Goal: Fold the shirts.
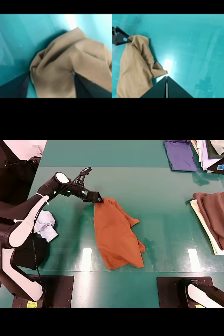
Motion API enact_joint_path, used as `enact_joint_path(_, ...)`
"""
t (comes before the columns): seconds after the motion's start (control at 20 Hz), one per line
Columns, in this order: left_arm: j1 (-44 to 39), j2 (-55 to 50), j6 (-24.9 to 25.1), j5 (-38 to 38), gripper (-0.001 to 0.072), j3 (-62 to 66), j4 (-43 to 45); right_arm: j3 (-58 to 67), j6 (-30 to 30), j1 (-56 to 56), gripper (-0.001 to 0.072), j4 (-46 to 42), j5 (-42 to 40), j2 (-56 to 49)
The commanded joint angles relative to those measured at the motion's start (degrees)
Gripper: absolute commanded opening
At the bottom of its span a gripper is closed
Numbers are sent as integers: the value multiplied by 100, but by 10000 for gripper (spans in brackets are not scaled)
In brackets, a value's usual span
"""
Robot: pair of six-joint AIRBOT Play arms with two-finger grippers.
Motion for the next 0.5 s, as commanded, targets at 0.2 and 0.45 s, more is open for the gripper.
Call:
enact_joint_path(0.2,90,138,-20,-656,24,455,243,-35,0,4,18,-48,168,-2)
enact_joint_path(0.45,269,1475,-461,-1193,24,468,2022,-2052,-2,4,29,11,-87,361)
